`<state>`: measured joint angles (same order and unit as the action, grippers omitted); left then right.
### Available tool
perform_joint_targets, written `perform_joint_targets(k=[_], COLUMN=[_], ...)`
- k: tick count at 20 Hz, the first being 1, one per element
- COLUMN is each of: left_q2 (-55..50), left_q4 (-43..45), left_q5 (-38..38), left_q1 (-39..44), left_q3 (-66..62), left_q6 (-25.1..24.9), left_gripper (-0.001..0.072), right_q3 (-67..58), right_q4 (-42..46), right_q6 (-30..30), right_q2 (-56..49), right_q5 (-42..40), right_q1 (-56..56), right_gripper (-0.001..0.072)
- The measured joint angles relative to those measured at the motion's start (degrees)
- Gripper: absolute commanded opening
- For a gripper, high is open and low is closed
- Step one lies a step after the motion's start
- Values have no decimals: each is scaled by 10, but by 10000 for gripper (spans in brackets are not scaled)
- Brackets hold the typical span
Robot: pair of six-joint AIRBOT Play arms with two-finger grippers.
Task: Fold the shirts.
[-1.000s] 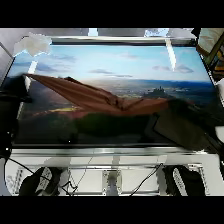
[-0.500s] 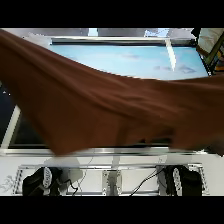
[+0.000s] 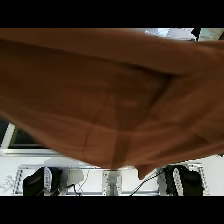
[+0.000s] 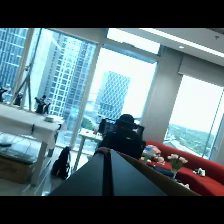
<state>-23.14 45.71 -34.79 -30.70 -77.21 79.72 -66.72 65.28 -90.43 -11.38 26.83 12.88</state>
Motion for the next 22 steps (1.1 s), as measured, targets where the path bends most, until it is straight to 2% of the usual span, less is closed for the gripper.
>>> perform_joint_targets(k=[4,6,9,12,15,17,22], left_q2=[-19,-34,-53,-82,-138,-191,-338], left_q4=[86,111,130,138,142,143,150], left_q5=[-82,-123,-145,-139,-126,-106,1], left_q1=[0,0,0,0,4,18,110], left_q3=[-1,8,33,65,103,122,138], left_q6=[46,59,69,71,68,62,38], left_gripper=[9,10,9,10,9,9,9], right_q3=[-1,9,37,64,81,85,89], right_q4=[6,-19,-94,-183,-238,-263,-303], right_q6=[0,7,55,129,192,226,291], right_q2=[-40,-77,-144,-228,-324,-397,-552], right_q5=[86,130,161,175,148,98,-44], right_q1=[0,0,0,-1,-17,-40,-93], right_gripper=[26,26,26,26,26,26,26])
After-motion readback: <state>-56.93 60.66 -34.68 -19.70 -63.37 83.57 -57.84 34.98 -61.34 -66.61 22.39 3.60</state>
